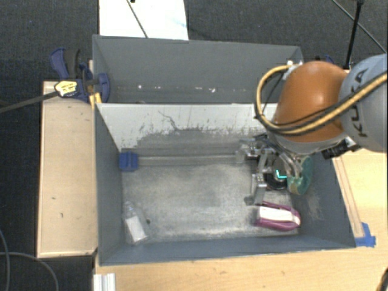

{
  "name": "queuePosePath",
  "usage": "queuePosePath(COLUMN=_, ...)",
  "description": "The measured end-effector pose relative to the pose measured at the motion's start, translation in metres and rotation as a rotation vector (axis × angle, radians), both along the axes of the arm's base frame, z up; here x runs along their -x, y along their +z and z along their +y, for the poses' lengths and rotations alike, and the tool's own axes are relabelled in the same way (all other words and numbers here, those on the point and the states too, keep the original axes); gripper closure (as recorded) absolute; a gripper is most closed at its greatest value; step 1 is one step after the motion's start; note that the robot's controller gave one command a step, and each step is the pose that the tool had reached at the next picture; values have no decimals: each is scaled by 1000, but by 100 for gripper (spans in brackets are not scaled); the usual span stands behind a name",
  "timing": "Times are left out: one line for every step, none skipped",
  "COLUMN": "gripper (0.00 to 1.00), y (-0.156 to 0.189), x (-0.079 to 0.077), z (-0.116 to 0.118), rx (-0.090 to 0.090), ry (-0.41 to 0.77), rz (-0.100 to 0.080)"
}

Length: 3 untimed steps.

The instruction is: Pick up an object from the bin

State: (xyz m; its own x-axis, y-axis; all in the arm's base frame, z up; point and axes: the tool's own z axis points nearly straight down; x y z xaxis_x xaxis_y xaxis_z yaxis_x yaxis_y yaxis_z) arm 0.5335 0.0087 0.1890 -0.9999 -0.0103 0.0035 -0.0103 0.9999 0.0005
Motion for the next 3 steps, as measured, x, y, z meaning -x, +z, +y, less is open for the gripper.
queuePosePath(gripper=0, y=-77, x=11, z=-66, rx=1, ry=200, rz=1)
queuePosePath(gripper=0, y=-106, x=-13, z=-150, rx=-19, ry=146, rz=-5)
queuePosePath(gripper=0, y=-114, x=-53, z=-149, rx=-18, ry=299, rz=19)
